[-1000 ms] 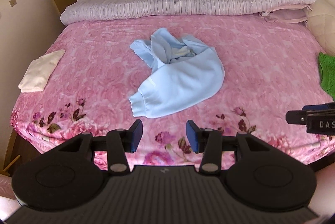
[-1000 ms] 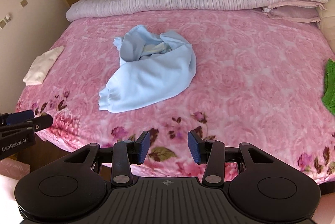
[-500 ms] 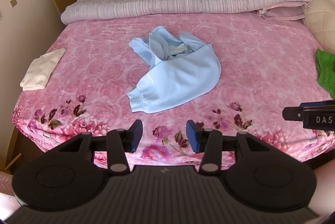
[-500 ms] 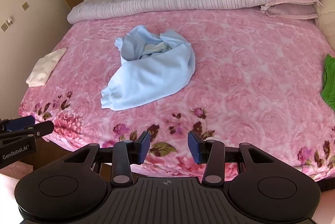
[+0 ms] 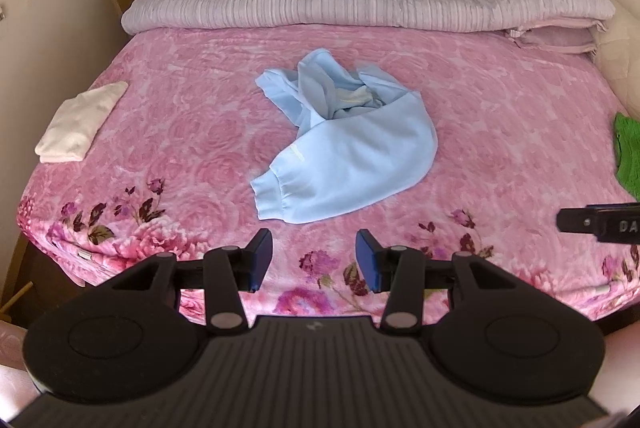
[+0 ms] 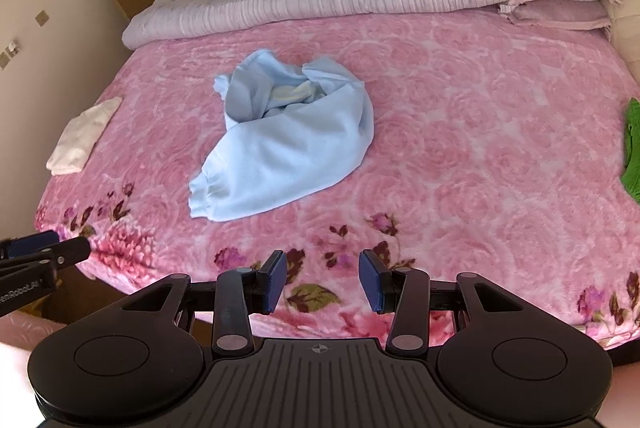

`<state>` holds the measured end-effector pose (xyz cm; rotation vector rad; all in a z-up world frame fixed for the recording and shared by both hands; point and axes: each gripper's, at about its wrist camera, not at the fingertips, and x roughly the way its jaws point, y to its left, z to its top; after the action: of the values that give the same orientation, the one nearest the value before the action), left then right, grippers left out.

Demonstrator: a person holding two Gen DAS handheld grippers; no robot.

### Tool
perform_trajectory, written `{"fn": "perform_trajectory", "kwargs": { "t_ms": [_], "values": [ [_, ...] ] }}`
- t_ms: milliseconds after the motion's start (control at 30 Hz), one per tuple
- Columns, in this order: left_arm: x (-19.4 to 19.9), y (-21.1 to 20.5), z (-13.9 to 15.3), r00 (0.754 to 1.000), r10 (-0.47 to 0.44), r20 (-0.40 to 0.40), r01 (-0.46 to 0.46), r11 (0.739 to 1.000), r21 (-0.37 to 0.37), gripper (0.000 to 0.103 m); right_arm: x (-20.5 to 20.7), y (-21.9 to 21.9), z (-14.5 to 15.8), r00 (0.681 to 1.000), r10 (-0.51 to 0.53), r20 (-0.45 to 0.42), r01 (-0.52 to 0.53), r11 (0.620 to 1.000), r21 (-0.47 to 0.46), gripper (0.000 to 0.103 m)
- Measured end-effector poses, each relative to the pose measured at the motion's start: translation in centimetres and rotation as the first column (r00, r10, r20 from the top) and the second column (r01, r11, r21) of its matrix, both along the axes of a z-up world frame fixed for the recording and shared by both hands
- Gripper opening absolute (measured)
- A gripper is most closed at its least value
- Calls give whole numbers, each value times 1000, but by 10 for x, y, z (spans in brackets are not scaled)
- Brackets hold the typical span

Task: Fold clothes
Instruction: 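Move both open grippers toward the crumpled T-shirt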

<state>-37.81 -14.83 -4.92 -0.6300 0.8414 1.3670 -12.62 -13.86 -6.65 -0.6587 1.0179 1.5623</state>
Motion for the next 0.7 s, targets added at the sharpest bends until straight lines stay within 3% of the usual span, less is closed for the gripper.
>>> {"fn": "perform_trajectory", "kwargs": {
  "t_ms": [267,367,433,533,700],
  "values": [
    [-50,48,-27,1000,11,-10,-11,1000,-23,42,39,27,-25,993,-97,-62,100,994,50,44],
    [-69,77,-41,1000,-11,-27,9,998,-58,42,48,40,-47,993,-113,41,110,992,70,44],
    [-78,101,-52,999,-32,-39,29,996,-82,42,48,54,-65,980,-119,161,114,993,37,44],
    [-90,139,-67,996,-71,-51,64,990,-126,42,39,74,-95,960,-142,244,148,989,-8,44],
    [-100,202,-73,983,-179,-46,171,976,-138,42,19,103,-147,938,-255,234,271,962,-38,44]
  ]
}}
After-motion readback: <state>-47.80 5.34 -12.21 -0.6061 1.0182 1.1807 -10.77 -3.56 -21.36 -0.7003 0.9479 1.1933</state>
